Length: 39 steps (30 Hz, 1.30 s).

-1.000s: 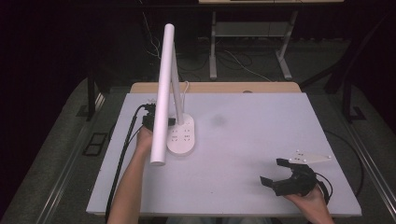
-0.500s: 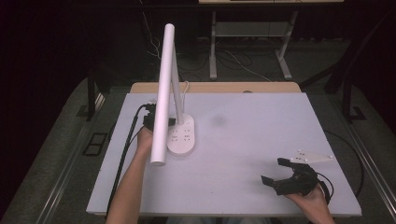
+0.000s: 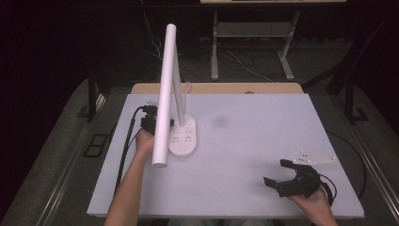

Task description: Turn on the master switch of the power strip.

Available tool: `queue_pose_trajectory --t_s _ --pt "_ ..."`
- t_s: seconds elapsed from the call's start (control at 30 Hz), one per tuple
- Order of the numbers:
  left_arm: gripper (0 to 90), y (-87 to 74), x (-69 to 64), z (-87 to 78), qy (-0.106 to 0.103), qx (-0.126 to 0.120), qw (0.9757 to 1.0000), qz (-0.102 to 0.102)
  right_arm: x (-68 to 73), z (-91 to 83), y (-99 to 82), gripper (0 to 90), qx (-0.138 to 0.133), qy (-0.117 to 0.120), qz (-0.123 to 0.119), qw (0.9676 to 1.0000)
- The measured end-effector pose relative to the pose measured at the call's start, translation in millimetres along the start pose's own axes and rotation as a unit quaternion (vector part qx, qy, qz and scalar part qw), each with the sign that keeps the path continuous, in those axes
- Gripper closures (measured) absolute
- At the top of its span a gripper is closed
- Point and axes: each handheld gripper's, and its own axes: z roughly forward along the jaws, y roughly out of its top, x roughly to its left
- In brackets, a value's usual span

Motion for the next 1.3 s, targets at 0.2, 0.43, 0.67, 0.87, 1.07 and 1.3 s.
queue_pose_trajectory --t_s 0.2,0.43,0.67,0.87,1.07,1.3 --pt "88.4 0.8 2.0 -13.1 0.008 -0.006 0.9999 0.009 0.1 0.0 0.0 0.4 0.000 0.000 0.000 1.0000" --pt "87.4 4.6 2.8 -36.7 0.017 -0.018 0.9996 0.017 -0.2 -0.2 0.0 0.4 -0.001 0.000 0.001 1.0000" --pt "84.8 5.1 5.1 -61.3 0.027 -0.025 0.9988 0.032 0.2 -0.2 0.0 0.3 -0.001 0.000 0.001 1.0000" --pt "76.8 3.7 1.7 -80.4 0.024 -0.034 0.9983 0.040 0.0 -0.9 -0.1 0.4 -0.003 0.001 0.002 1.0000" --pt "55.4 0.2 -1.9 -93.9 0.001 -0.044 0.9986 0.031 -0.4 -2.2 -0.3 0.4 -0.004 0.000 0.002 1.0000" --pt "12.2 -10.6 -6.9 -102.8 -0.022 -0.041 0.9987 0.024 -0.4 -3.5 -0.5 0.3 -0.007 0.000 0.006 1.0000"
